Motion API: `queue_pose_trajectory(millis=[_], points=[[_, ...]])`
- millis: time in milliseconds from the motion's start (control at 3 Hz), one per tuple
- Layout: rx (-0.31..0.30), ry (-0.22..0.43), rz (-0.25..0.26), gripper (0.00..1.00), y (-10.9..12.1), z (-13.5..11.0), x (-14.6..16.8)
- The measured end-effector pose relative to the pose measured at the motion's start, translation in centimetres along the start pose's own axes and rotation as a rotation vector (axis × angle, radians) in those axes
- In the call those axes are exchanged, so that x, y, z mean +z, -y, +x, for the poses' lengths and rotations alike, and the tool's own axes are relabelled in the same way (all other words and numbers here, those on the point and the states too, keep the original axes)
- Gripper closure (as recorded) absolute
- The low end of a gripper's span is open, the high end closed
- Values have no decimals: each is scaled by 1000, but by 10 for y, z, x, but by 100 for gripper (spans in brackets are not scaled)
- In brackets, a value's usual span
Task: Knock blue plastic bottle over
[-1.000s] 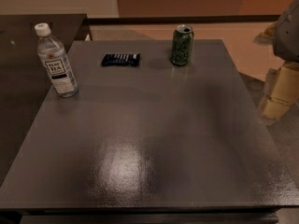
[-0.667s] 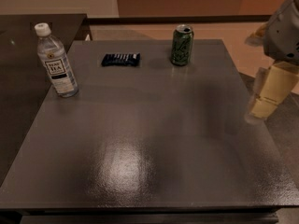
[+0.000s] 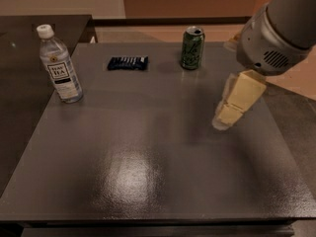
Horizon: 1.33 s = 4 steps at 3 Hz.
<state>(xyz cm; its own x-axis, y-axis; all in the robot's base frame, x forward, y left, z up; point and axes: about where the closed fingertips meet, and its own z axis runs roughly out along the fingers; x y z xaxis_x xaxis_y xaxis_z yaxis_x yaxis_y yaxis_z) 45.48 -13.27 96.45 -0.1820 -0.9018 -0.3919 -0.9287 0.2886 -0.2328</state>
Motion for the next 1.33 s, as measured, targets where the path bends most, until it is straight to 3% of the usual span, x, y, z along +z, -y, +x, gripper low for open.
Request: queue_pose_trajectory(millis=[333, 667, 1333], points=[[2, 75, 11, 0, 0, -29, 23], [-6, 155, -1, 0, 2, -61, 46], [35, 312, -39, 0, 10, -128, 86]])
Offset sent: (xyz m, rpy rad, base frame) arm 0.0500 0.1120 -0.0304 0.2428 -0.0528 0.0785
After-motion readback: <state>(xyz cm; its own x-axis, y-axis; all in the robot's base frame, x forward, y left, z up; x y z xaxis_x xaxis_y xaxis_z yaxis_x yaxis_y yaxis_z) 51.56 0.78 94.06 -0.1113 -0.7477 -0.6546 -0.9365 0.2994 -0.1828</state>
